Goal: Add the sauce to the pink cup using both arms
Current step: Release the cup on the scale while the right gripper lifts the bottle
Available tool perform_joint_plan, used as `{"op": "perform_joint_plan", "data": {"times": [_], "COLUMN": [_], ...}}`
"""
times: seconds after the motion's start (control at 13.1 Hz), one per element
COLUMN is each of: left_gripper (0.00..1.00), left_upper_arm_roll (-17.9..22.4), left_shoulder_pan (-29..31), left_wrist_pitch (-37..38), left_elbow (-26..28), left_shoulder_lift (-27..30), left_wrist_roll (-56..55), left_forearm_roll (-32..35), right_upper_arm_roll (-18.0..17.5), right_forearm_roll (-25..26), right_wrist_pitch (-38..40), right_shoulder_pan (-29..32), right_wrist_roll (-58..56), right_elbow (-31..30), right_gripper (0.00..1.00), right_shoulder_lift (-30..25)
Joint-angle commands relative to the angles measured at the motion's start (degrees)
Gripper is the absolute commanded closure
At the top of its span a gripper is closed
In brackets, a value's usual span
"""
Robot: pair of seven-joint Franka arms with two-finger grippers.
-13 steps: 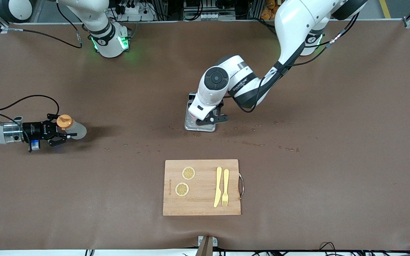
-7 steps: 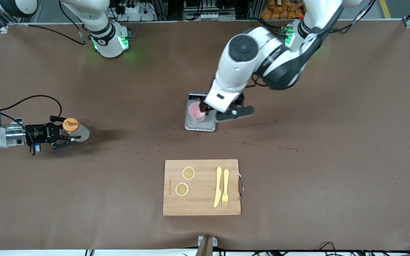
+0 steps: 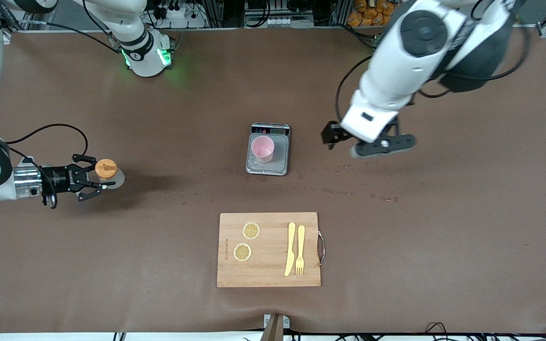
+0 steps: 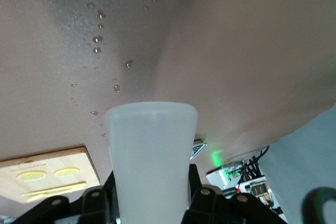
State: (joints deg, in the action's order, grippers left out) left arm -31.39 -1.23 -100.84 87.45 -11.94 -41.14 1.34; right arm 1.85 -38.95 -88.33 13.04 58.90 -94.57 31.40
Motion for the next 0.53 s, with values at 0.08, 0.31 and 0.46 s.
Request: {"op": "perform_joint_plan", "data": {"times": [0.08,0.31,0.46], "left_gripper": [0.00,0.00,0.00], "left_upper_arm_roll": [-0.2,8.2,18.7], "left_shoulder_pan": [7.7,3.8,-3.7], "left_wrist_pitch": [7.1,11.2,12.2], "left_elbow": [1.8,1.8,2.4], "left_shoulder_lift": [5.5,8.0,9.4], "left_wrist_roll": [14.6,22.1,27.6], "left_forearm_roll": [-2.2,-1.5,-1.4], "right_upper_arm_roll": [0.4,0.5,0.4], "right_forearm_roll": [2.6,4.2,6.7], "right_wrist_pitch": [-1.9,-2.5,-3.8], "right_shoulder_pan": [-5.1,-8.5,-12.0], "right_wrist_roll": [8.5,14.4,19.3], "right_elbow": [-2.4,-2.3,-2.4], "right_gripper": [0.48,0.48,0.50], "right_shoulder_lift": [-6.2,-8.3,-9.9]}}
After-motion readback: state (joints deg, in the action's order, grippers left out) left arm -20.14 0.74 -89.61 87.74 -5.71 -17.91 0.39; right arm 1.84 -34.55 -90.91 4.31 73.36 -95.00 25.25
